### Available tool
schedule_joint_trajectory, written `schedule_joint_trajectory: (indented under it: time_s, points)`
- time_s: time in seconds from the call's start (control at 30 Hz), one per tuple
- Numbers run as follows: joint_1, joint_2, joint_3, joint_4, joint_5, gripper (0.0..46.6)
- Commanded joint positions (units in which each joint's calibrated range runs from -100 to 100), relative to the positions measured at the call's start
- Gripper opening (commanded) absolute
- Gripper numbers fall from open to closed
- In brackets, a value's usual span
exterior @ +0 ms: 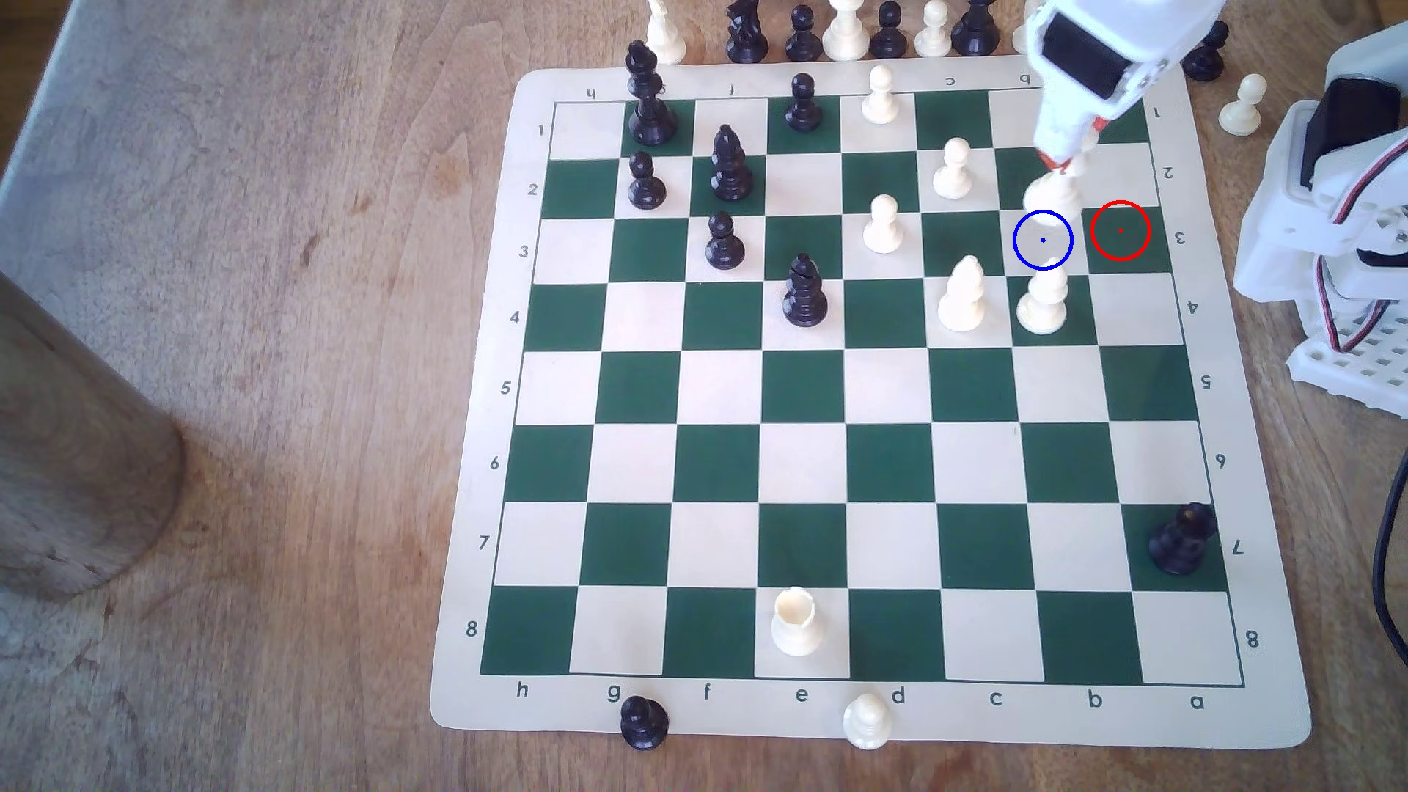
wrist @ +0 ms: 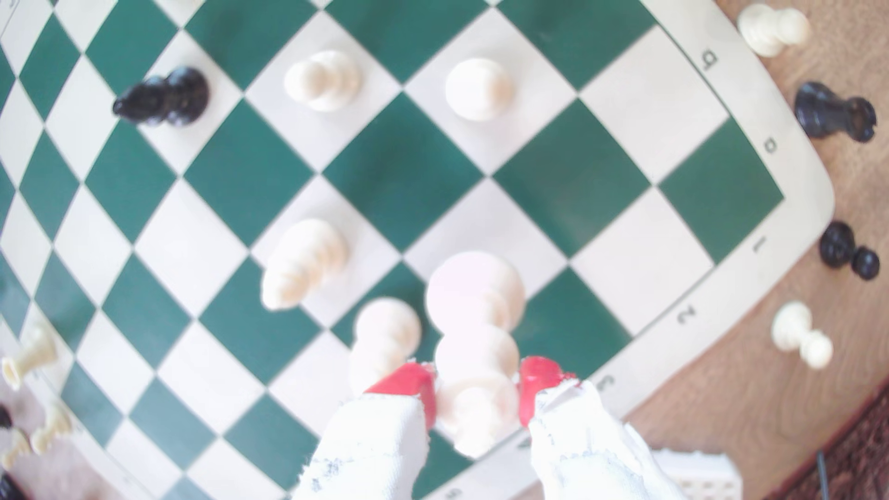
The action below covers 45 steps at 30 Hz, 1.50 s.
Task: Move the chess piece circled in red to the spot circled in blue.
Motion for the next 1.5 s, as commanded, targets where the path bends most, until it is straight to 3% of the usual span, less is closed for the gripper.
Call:
schedule_joint_trajectory:
  time_s: [0.0,1.07,1.27,1.4,1.47]
  points:
    - [0.11,0.76,0.63,-3.71,0.39,0.2]
    - [0.89,7.46,6.44,-9.53,0.73,0.3]
    - [0.97,7.38,6.44,-9.45,1.22,8.7]
    - [1.20,7.21,6.44,-8.71,1.56,11.5]
    - [1.28,6.96,6.25,-7.64,1.81,18.5]
